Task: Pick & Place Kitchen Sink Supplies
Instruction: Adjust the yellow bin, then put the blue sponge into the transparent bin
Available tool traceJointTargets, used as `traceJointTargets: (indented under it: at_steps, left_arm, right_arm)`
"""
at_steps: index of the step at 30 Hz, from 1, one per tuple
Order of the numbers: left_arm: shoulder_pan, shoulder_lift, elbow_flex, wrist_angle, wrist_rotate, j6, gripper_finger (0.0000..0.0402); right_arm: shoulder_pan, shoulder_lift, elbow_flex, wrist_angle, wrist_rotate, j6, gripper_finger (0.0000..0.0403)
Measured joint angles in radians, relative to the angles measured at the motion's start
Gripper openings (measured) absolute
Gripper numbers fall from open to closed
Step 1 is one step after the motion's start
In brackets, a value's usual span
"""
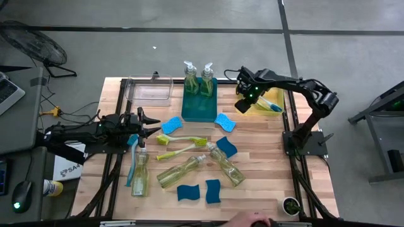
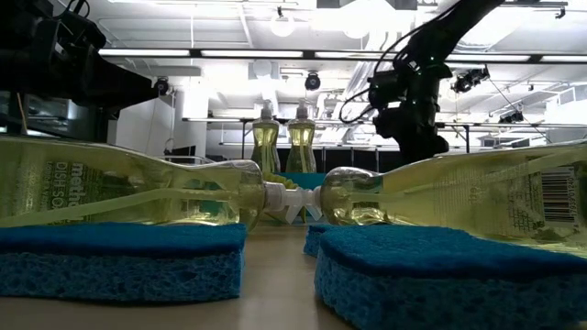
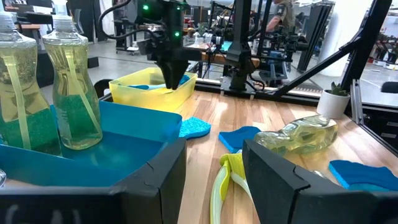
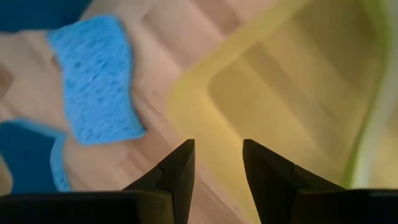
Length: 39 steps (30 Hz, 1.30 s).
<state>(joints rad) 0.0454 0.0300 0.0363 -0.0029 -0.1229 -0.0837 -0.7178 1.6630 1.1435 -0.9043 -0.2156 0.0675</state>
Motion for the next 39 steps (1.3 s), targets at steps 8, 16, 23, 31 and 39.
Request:
traceJointTargets:
  at_steps: [8,16,23,31,39]
  left_arm:
    - [0.0,0.0,0.0,0.0,0.0,0.0,0.0154]
    - [0.0,0.0,0.0,0.0,0.0,0.0,0.0154]
    - [0.0,0.0,0.0,0.0,0.0,0.0,0.0154]
    - [0.0,0.0,0.0,0.0,0.0,0.0,0.0154]
    - [0.0,0.0,0.0,0.0,0.0,0.0,0.0154]
  right_arm:
    - [0.119,0.0,0.0,0.001,-0.023,-0.034,0.0129]
    - [0.213,0.0,0.0,0.004,0.137,-0.028,0.0129]
    - [0.167,-0.012,0.0,0.004,0.29,-0.032,0.0129]
    - [0.247,-0.139,0.0,-0.016,0.132,0.062,0.0129]
    - [0.386,-0.098,0.0,0.008,0.003,0.241,0.0129]
